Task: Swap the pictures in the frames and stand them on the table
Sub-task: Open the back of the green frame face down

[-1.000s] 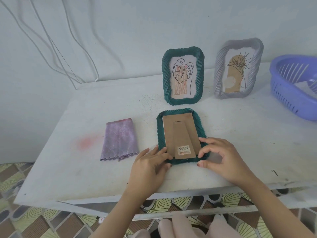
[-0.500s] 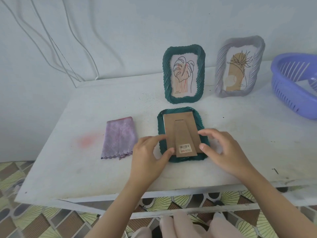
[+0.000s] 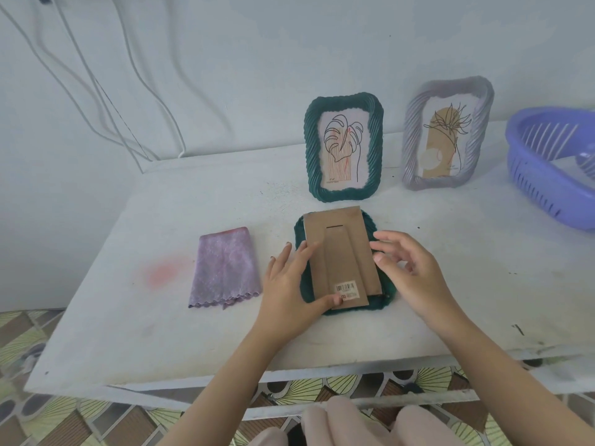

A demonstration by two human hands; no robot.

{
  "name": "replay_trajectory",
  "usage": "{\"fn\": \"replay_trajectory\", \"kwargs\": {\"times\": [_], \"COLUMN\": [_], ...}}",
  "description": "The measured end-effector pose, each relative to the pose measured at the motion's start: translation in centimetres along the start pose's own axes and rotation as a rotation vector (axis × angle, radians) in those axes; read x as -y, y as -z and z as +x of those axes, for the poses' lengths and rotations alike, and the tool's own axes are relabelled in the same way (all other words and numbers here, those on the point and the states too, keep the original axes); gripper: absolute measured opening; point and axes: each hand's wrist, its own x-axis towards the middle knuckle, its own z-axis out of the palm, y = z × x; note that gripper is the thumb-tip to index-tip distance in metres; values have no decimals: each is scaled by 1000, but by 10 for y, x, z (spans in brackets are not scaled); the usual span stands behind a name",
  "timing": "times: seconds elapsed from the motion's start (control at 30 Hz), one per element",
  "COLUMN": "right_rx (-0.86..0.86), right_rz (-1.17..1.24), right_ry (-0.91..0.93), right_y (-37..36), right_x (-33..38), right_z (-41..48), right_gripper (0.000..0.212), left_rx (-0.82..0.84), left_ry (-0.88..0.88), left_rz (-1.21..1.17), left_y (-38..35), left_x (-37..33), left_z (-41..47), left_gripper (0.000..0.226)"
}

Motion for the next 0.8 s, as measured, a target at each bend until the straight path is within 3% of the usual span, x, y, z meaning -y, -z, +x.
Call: {"fn": "replay_trajectory", "kwargs": {"times": [0.13,0.8], "right_rx": [27,34], "right_rz": [123,155], "right_ry": [-26,-66], "right_y": [0,-2], "right_x": [2,-1], "right_z": [1,-1], "right_gripper": [29,28], "left_rx": [-35,-65], "left_ry": [-69,-113], "left_rz": [6,54], "left_y": [-1,4], "left_x": [3,-1], "left_z": [1,13], "left_gripper": [83,75]}}
